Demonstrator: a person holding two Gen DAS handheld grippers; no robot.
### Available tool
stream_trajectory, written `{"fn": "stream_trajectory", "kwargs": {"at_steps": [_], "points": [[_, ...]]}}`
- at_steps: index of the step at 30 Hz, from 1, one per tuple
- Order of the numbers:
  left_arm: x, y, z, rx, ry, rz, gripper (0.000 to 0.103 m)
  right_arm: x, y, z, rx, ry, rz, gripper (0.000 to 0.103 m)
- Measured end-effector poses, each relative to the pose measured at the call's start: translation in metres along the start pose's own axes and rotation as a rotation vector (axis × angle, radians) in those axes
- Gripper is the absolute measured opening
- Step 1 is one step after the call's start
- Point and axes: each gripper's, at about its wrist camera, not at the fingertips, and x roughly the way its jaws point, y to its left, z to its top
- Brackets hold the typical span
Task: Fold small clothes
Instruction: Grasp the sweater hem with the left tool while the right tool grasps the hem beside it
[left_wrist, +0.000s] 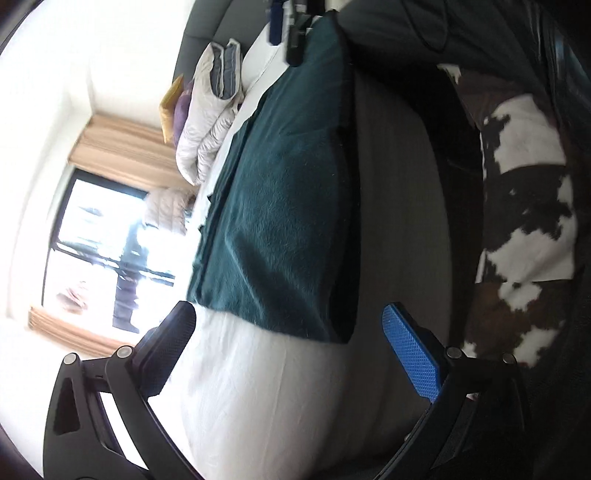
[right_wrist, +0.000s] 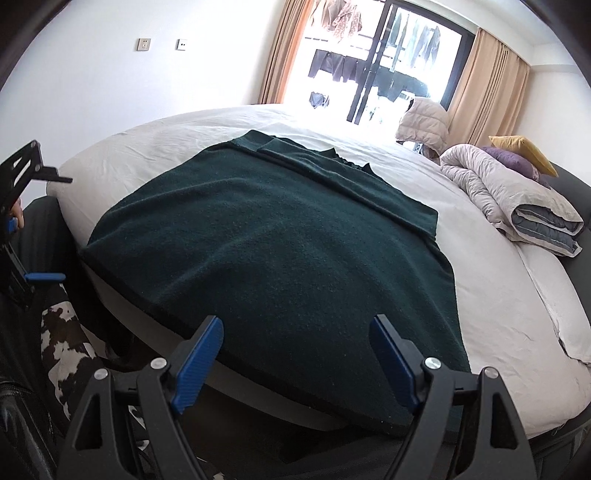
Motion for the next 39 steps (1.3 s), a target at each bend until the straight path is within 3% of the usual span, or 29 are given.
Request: {"fn": "stream_trajectory", "kwargs": {"at_steps": [3,8,10,12,13,15,17,22,27,30,36,39], "points": [[0.009,-0.025,0.002,0.141,-0.009,0.112,0.103,0.001,-0.003,0.003,0.039,-0.001,0.013,0.083],[0.027,-0.041,-0.010,0.251,-0.026,0.182,0.099,-0.001,-0.005,0.003,0.064,-0.008,0.008,0.083],[0.028,-0.036,-0.012,0.219,-0.029,0.167,0.080,0.000,-0.007,0.003,0.075,-0.006,0.005,0.083],[0.027,-0.025,-0.013,0.174,-0.032,0.150,0.068,0.001,-0.008,0.003,0.080,-0.006,0.002,0.083],[0.026,-0.020,-0.013,0.160,-0.035,0.155,0.052,0.001,-0.008,0.003,0.081,-0.006,0.001,0.083],[0.024,-0.008,-0.013,0.121,-0.035,0.155,0.031,0.002,-0.010,0.004,0.084,-0.007,0.004,0.083],[0.014,0.006,-0.008,0.068,-0.067,0.155,0.031,0.002,-0.009,0.004,0.080,-0.008,0.001,0.083],[-0.002,0.029,0.003,-0.003,-0.096,0.107,0.006,0.000,-0.011,0.000,0.062,-0.008,-0.023,0.083],[-0.006,0.074,0.015,-0.237,-0.056,0.024,0.005,-0.001,-0.007,-0.005,0.026,0.003,-0.023,0.083],[-0.004,0.107,0.018,-0.369,-0.043,0.023,0.005,-0.002,0.000,-0.007,-0.017,0.003,-0.005,0.083],[0.007,0.156,0.014,-0.532,-0.024,0.022,0.005,0.005,0.009,-0.010,-0.097,0.040,0.006,0.082],[0.010,0.176,0.013,-0.580,-0.021,0.021,0.005,0.017,0.011,-0.013,-0.143,0.091,-0.033,0.072]]}}
